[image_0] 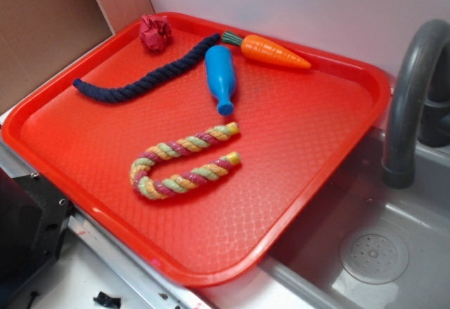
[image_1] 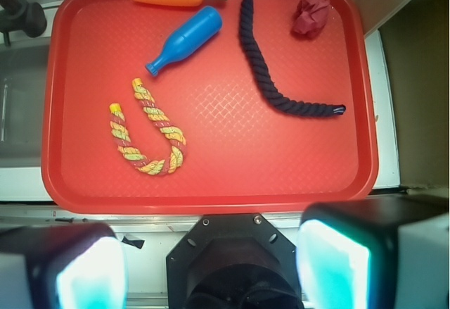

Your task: Grab the red paper.

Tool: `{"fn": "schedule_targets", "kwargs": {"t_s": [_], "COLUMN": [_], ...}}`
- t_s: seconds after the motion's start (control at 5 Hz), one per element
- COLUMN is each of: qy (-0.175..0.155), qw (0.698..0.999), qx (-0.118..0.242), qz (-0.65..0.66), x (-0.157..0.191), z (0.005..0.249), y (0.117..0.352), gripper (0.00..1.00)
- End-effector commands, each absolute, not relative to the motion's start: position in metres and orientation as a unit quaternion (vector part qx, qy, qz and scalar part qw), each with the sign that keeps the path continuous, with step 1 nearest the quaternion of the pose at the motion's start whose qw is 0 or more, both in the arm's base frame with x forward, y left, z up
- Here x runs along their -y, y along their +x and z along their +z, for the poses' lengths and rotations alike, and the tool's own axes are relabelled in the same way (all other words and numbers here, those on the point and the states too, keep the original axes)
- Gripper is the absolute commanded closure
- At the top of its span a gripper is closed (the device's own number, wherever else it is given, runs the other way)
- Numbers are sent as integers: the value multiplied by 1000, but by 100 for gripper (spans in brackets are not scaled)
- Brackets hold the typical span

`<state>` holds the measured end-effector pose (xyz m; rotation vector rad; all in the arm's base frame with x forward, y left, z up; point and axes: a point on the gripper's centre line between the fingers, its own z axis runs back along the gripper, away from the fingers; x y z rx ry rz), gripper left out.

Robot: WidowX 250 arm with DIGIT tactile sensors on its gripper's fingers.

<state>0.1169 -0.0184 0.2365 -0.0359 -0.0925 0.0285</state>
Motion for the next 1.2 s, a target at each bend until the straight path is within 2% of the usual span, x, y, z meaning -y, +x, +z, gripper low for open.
{"fn": "schedule_targets", "kwargs": {"t_s": [0.0,0.2,0.4,0.6,0.8,1.0], "qy": [-18,-17,-47,5,45,53], "qw": [999,987,954,904,841,794], "qx": [46,91,160,236,279,305], "qz": [14,129,249,357,461,523], "x": [18,13,-8,-34,-56,-81], "z": [236,229,214,195,175,149], "y": [117,130,149,173,193,230], "gripper": [0,0,0,0,0,0]}}
